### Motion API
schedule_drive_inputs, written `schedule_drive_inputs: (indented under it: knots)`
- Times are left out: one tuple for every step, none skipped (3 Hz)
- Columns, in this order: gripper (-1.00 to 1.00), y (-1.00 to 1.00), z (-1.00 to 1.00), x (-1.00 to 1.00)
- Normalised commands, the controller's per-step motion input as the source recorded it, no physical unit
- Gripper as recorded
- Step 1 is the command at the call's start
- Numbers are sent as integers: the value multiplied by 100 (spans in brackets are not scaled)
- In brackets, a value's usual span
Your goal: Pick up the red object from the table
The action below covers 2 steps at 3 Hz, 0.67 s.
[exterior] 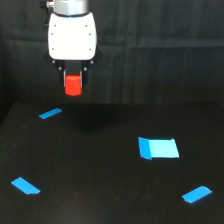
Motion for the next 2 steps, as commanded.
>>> schedule_drive_inputs:
  knots:
    - [-100, 2, 8, -2]
    - [-100, -5, 8, 3]
